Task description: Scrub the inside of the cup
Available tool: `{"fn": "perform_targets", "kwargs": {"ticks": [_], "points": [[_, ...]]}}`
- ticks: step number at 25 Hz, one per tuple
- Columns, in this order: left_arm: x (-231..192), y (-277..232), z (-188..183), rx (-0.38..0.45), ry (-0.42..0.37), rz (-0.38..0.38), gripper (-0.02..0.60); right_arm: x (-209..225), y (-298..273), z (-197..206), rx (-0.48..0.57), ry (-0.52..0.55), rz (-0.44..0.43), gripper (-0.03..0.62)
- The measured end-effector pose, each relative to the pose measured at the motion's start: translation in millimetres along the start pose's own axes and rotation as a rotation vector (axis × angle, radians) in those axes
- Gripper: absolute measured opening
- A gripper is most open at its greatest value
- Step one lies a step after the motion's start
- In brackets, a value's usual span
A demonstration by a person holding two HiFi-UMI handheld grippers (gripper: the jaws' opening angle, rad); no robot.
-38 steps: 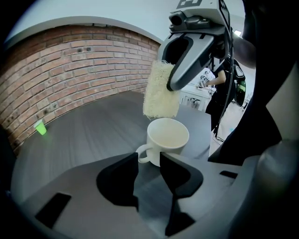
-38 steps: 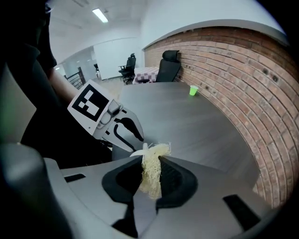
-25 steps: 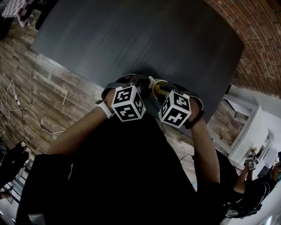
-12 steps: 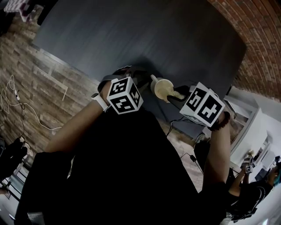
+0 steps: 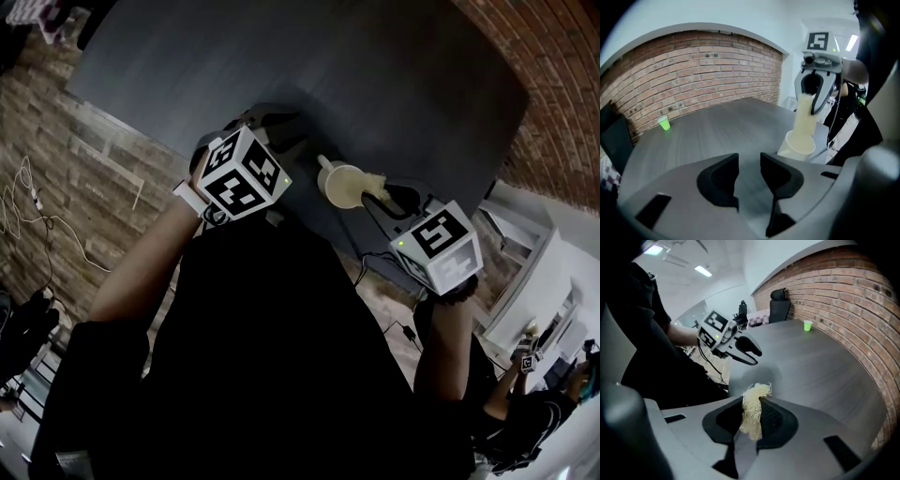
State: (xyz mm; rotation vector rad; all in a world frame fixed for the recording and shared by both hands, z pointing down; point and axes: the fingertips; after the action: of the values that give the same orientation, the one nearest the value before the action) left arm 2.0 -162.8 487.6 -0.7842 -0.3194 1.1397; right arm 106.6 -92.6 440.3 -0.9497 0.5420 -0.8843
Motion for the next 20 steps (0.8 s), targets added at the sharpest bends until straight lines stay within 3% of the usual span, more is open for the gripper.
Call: {"fn": "perform_targets", "kwargs": {"ticks": [4, 7, 9, 12, 15, 20], "points": [[22.4, -15.1, -3.2, 0.002, 0.001, 0.058, 0.154, -9.0, -37.6, 13.6, -0.076, 0.064, 0.033, 0.083], [35.3, -25.7, -6.8, -0.016, -0.027, 0.072, 0.155, -13.4, -65.9, 25.4, -0.144, 0.194, 0.042, 0.083], [38.7, -28.4, -9.7, -0.022, -0.04, 0.073, 0.155, -16.9, -81.3, 35.0, -0.186, 0.282, 0.024, 0.083], [35.6, -23.6, -9.8, -0.022, -0.043, 0.058, 0.155, -24.6, -88.1, 39.3, -0.211, 0.319, -0.024, 0.083], [29.5, -12.7, -3.2, -0.016, -0.028, 0.034, 0.154, -27.7, -75.8, 32.2, -0.188, 0.251, -0.054, 0.083], [20.7, -0.6, 6.6, -0.009, 0.008, 0.004, 0.155, -18.3, -28.8, 9.4, -0.068, 0.001, -0.101, 0.083]]}}
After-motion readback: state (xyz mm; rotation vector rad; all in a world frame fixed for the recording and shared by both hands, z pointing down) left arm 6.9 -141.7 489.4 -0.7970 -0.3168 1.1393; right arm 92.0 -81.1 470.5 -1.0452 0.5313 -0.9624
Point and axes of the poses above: the fingertips, and each gripper's own axes: y backward along the fingers, x to its right, z out of its underside, and after that the axes turned 15 degrees about z, right-handed
